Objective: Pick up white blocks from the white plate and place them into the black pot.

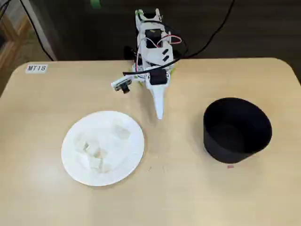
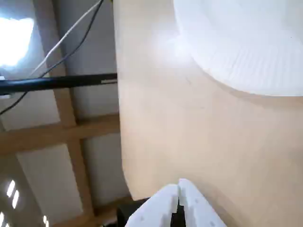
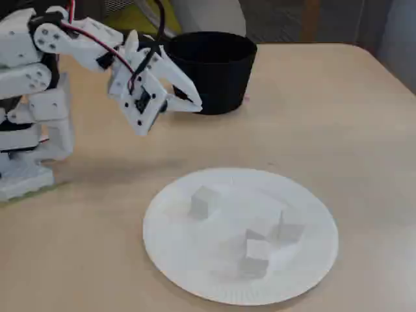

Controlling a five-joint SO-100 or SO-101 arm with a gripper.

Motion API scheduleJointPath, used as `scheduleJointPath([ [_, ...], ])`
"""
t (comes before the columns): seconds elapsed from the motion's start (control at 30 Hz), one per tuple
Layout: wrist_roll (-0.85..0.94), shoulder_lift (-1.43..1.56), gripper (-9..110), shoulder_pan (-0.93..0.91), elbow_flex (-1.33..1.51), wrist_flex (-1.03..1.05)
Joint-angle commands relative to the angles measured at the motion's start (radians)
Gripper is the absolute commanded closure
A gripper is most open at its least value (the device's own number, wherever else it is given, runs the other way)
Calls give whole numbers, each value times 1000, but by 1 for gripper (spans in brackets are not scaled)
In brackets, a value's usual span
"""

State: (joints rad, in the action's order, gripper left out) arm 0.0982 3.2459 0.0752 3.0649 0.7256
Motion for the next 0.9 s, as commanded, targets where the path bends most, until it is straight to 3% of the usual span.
scheduleJointPath([
  [0.0, -46, -646, 104, -104, -583, 161],
  [0.53, -41, -646, 104, -104, -584, 169],
  [0.73, 26, -661, 104, -267, -690, 368],
  [0.87, 11, -848, 104, -333, -904, 489],
])
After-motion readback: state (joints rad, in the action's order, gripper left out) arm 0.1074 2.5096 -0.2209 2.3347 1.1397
